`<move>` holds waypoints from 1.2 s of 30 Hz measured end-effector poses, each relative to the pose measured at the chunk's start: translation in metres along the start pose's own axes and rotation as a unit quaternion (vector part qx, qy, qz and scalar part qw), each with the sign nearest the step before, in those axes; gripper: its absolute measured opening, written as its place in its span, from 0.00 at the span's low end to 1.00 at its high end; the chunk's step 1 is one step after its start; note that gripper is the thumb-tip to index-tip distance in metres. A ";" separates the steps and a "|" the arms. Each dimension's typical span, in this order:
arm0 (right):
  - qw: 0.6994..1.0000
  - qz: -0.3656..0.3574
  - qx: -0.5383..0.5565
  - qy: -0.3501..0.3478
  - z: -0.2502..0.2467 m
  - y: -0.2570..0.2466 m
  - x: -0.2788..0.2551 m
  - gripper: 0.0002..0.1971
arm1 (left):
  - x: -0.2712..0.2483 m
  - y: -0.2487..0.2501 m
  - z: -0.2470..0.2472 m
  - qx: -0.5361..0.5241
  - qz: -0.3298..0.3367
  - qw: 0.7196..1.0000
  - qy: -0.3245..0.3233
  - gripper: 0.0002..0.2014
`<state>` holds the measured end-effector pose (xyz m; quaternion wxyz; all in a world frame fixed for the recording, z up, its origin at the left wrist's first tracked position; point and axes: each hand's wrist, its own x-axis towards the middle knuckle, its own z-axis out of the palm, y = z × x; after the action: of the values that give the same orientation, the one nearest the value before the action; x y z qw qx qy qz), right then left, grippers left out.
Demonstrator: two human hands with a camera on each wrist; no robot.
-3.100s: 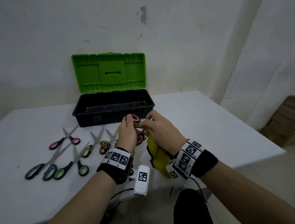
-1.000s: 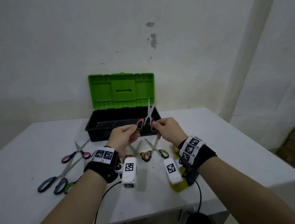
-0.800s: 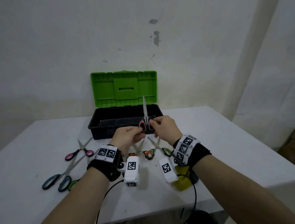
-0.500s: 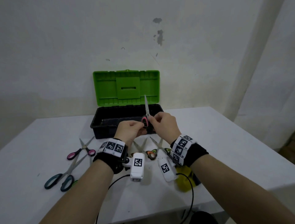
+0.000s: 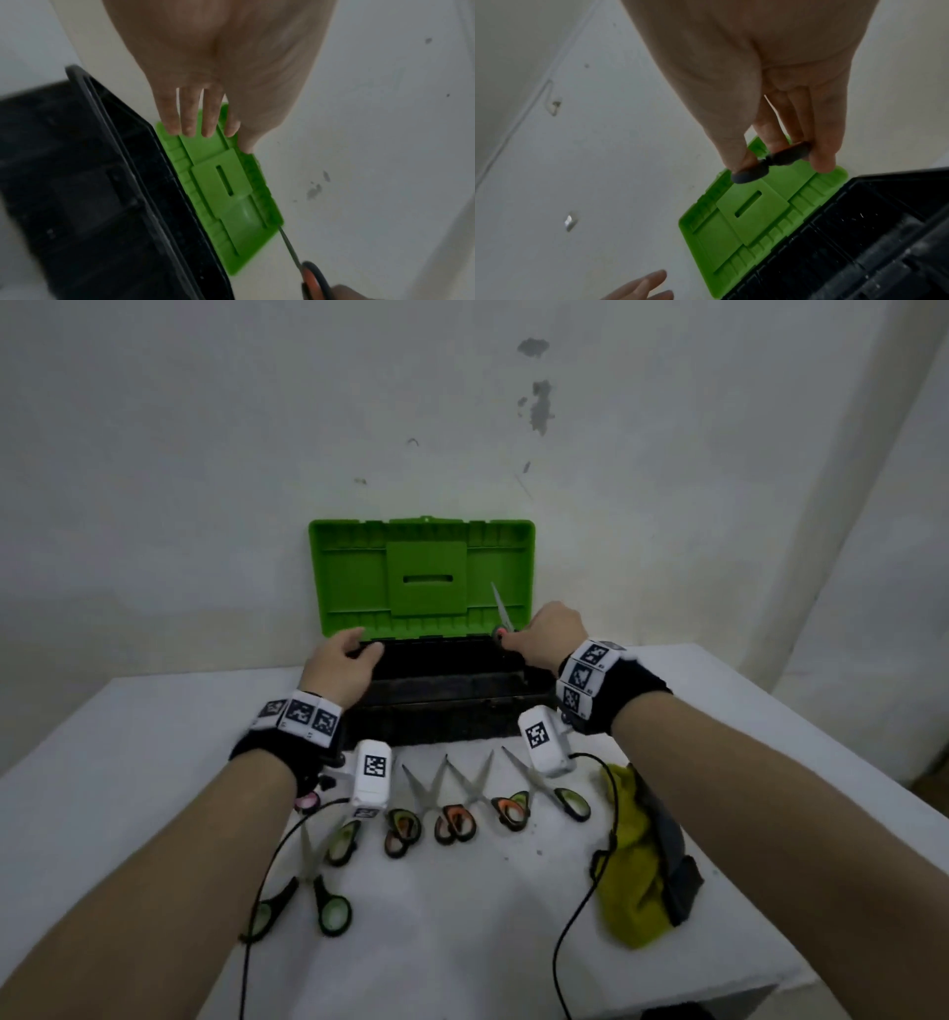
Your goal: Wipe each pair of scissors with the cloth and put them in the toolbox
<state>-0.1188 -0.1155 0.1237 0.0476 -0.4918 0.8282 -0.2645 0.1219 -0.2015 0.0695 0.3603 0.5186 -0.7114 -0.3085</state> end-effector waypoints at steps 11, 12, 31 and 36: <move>0.982 -0.013 -0.139 -0.125 0.089 -0.034 0.036 0.23 | 0.029 -0.087 -0.009 0.108 -0.111 0.988 0.000 0.18; 0.980 -0.020 -0.155 -0.126 0.094 -0.036 0.037 0.23 | 0.028 -0.088 -0.008 0.108 -0.105 0.988 0.003 0.19; 0.983 -0.020 -0.086 -0.160 0.098 -0.027 0.028 0.18 | 0.007 -0.078 -0.011 0.053 -0.094 0.994 -0.012 0.20; 0.993 -0.036 -0.023 -0.107 0.077 -0.008 -0.007 0.15 | -0.039 -0.070 -0.015 0.073 -0.101 0.992 -0.001 0.24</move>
<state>-0.0826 -0.1434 0.0602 0.1151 -0.5478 0.8059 -0.1926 0.1788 -0.1839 0.0132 0.2877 0.6122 -0.6766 -0.2909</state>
